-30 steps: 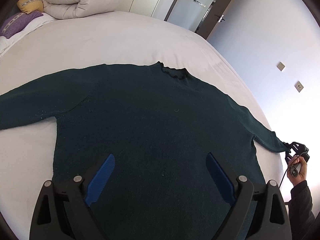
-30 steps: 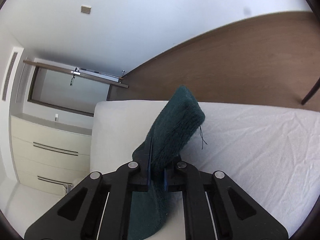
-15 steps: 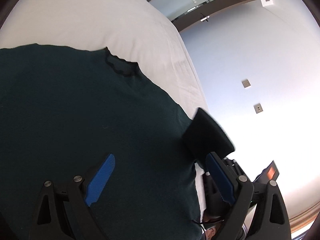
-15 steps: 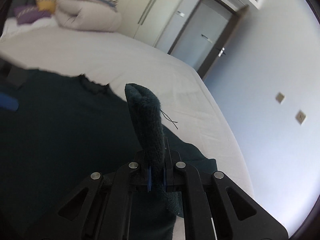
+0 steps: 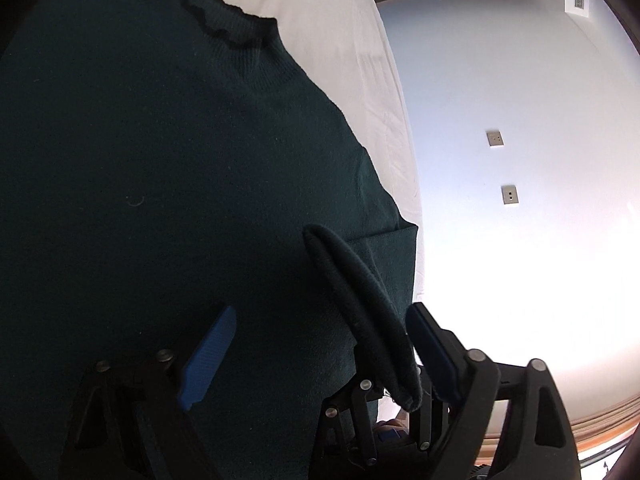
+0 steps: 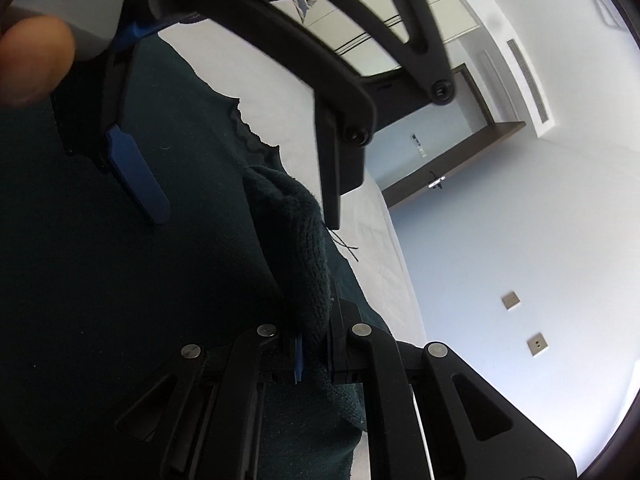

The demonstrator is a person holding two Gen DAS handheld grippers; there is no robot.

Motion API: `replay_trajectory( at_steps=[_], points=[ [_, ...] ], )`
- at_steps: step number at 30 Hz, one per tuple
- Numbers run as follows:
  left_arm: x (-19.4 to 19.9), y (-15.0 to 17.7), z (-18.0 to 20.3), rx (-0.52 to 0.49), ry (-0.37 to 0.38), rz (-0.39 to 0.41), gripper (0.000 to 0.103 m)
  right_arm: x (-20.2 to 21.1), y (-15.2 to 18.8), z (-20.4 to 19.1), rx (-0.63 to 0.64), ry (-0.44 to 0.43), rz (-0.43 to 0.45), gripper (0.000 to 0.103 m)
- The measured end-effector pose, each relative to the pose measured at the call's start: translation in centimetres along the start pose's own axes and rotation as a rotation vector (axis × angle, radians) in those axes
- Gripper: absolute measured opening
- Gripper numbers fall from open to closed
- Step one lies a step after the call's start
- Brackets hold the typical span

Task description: Fold small clothes

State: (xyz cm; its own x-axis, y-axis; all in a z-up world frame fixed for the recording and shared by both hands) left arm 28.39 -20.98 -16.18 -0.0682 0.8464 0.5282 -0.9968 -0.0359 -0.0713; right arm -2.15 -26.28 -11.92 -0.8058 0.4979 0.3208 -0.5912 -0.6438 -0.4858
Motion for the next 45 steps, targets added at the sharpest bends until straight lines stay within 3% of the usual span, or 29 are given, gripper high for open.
replay_trajectory(
  at_steps=[2, 3, 5, 9, 11, 13, 14, 19, 21, 25, 29, 32, 33, 36, 39, 43, 45],
  points=[
    [-0.4, -0.5, 0.0, -0.013, 0.002, -0.042, 0.042, -0.2, 0.2, 0.0, 0.011, -0.022, 0.008, 0.007],
    [-0.4, -0.9, 0.1, -0.029, -0.009, -0.047, 0.036, 0.1, 0.2, -0.5, 0.020, -0.054, 0.011, 0.007],
    [-0.5, -1.2, 0.2, -0.052, -0.033, -0.068, 0.010, 0.7, 0.1, -1.0, 0.027, -0.076, 0.021, 0.008],
    [-0.1, -0.7, 0.7, -0.136, -0.086, -0.071, 0.008, 1.1, 0.0, 0.0, -0.057, -0.126, -0.007, 0.017],
    [0.9, -1.3, 0.6, -0.141, -0.096, -0.039, 0.007, 2.4, 0.1, 1.2, -0.145, -0.173, -0.019, 0.032],
    [2.9, -2.3, 0.2, -0.136, -0.106, 0.003, 0.007, 3.4, 0.5, 2.7, -0.265, -0.229, -0.009, 0.073],
    [4.0, -3.0, -0.1, -0.136, -0.116, 0.026, 0.007, 4.2, 0.9, 3.8, -0.327, -0.252, 0.008, 0.075],
    [9.6, -6.7, -1.9, -0.121, -0.180, 0.122, 0.007, 2.4, 3.5, 9.0, -0.758, -0.432, -0.088, 0.075],
    [11.5, -7.8, -2.9, -0.113, -0.205, 0.154, 0.007, 0.6, 5.2, 11.0, -0.955, -0.521, -0.134, 0.075],
    [14.0, -9.8, -4.8, -0.092, -0.254, 0.199, 0.007, -4.0, 9.5, 15.3, -1.274, -0.619, -0.182, 0.075],
    [13.4, -10.4, -7.4, -0.080, -0.323, 0.176, 0.007, -6.6, 11.3, 18.7, -1.292, -0.547, -0.108, 0.075],
    [12.2, -10.1, -9.0, -0.062, -0.352, 0.172, 0.008, -5.9, 10.7, 21.8, -1.253, -0.557, -0.043, 0.075],
    [11.8, -10.1, -9.5, -0.052, -0.361, 0.172, 0.008, -5.4, 9.3, 23.1, -1.245, -0.589, -0.023, 0.075],
    [11.1, -9.8, -10.6, -0.046, -0.385, 0.169, 0.008, -6.0, 7.5, 24.4, -1.234, -0.808, -0.043, 0.075],
    [11.5, -9.5, -10.5, -0.053, -0.391, 0.187, 0.010, -7.6, 6.8, 25.1, -1.252, -0.885, -0.073, 0.075],
    [12.1, -8.8, -9.8, -0.092, -0.429, 0.203, 0.009, -12.1, 7.3, 23.0, -1.405, -1.080, -0.156, 0.075],
    [12.3, -8.5, -9.9, -0.104, -0.444, 0.211, 0.009, -15.3, 8.0, 21.2, -1.485, -1.100, -0.211, 0.075]
  ],
)
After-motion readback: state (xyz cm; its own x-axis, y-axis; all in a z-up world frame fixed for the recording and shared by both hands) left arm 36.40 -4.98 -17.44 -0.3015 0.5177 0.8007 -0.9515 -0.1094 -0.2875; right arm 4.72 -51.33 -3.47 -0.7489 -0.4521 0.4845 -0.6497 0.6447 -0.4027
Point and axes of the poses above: each gripper's, at about its wrist camera, not at the fingertips, and x roughly against the way its jaws point, z to its right, y to its underside, the point moved 8 cm from there along -x, roughly the way its jaws point, and after that the axes turned 2 degrees about z, right-handed, at the moved point
